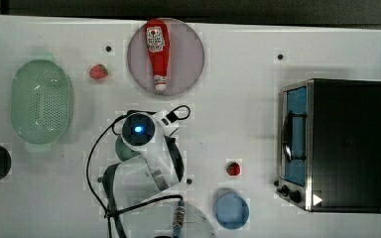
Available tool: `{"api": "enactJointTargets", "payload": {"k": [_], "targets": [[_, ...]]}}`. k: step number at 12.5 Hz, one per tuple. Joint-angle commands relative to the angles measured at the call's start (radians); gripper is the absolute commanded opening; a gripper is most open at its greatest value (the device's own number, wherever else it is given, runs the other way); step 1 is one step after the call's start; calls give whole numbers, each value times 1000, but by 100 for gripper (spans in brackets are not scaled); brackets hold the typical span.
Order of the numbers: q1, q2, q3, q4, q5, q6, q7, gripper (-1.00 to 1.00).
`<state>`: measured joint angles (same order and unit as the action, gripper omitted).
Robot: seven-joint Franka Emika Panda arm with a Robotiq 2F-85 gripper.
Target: Drag mug left to right.
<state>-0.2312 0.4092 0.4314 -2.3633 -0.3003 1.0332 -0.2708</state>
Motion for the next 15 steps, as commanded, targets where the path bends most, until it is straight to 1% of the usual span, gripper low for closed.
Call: {"api": "enactJointTargets", "payload": {"k": [1,3,6,9,15], "targets": [[-74,-33,3,-1,-2,-70,-138,-65],[-116,-37,4,3,-2,-107,-183,-65],[-171,-40,3,5,-2,-110,-260,-65],[-222,-40,-8,4,-2,-121,-279,-65],[-297,-40,-60,18,-2,-123,-427,-65]]}}
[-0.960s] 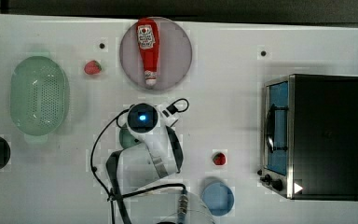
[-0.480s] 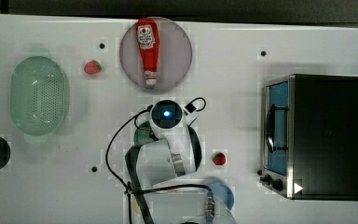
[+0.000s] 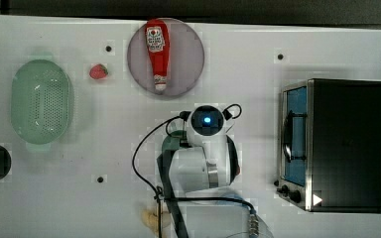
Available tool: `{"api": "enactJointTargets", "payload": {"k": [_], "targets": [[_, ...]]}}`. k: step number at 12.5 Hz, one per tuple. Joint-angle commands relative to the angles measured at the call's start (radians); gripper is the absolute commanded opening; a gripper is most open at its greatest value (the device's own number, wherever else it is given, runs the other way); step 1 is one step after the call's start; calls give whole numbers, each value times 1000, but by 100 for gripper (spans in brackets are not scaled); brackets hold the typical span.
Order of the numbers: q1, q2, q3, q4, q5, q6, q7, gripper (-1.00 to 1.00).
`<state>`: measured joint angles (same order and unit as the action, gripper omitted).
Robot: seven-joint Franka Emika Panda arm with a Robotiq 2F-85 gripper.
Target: Drag mug left to right.
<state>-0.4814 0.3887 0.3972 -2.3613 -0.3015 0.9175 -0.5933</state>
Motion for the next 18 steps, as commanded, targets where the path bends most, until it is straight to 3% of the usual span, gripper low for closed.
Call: {"api": "enactJointTargets", "payload": {"k": [1,9,12,16,18], "targets": [[-55,-19,-37,18,-1,-8,-116,-65],[-84,-19,-129,38,-3,0,-209,-59],[-82,-43,-113,40,1,1,-208,4],[-80,-247,-53,75,85,-74,-120,96],[-77,-364,-18,115,183,-160,20,100]]}}
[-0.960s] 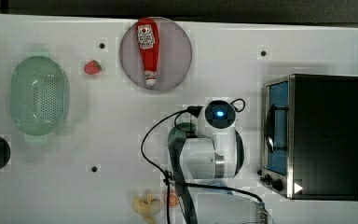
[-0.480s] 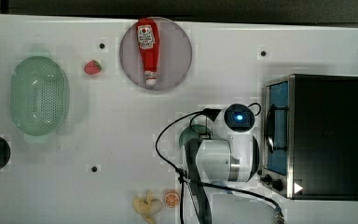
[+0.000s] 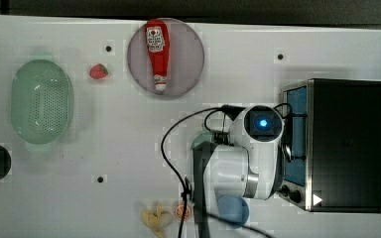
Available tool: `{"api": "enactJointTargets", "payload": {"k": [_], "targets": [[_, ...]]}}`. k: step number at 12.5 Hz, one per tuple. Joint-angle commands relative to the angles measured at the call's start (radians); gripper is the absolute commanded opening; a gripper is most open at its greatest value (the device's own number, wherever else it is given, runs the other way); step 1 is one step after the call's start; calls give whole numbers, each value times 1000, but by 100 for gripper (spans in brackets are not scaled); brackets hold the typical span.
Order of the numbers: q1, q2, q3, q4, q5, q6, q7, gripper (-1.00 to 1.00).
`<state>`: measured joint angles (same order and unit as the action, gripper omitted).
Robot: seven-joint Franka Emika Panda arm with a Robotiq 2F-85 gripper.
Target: Drag mug left to right.
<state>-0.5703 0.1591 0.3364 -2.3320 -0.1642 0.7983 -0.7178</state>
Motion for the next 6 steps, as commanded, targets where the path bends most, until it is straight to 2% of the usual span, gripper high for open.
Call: {"api": "enactJointTargets", "payload": {"k": [1,4,6], "targets": [[13,-187,59,109,99,-95,258,100],[17,-315,83,193,269,-303,621,100],[25,-372,98,250,309,-460,706,100]]}}
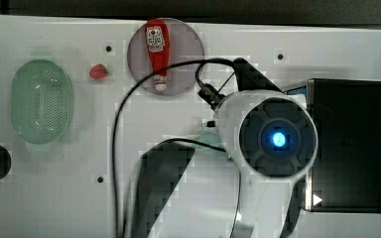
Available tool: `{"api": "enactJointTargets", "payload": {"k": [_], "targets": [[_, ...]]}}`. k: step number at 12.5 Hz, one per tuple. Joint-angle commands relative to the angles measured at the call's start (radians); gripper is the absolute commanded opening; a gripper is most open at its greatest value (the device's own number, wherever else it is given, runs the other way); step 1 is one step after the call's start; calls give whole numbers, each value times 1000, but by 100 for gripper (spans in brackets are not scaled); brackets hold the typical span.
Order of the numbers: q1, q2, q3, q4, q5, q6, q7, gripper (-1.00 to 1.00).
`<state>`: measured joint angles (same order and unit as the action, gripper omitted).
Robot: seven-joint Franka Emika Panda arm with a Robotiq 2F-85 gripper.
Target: Drag mug left to right.
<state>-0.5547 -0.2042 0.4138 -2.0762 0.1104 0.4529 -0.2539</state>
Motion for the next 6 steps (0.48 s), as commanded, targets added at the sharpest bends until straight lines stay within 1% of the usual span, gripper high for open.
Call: {"api": "enactJointTargets", "payload": {"k": [1,3,6], "targets": [[12,-34,30,21,33,-161,241,100],[14,-85,44,46,33,-194,240,100],[19,-150,56,45,27,-249,236,100]]}}
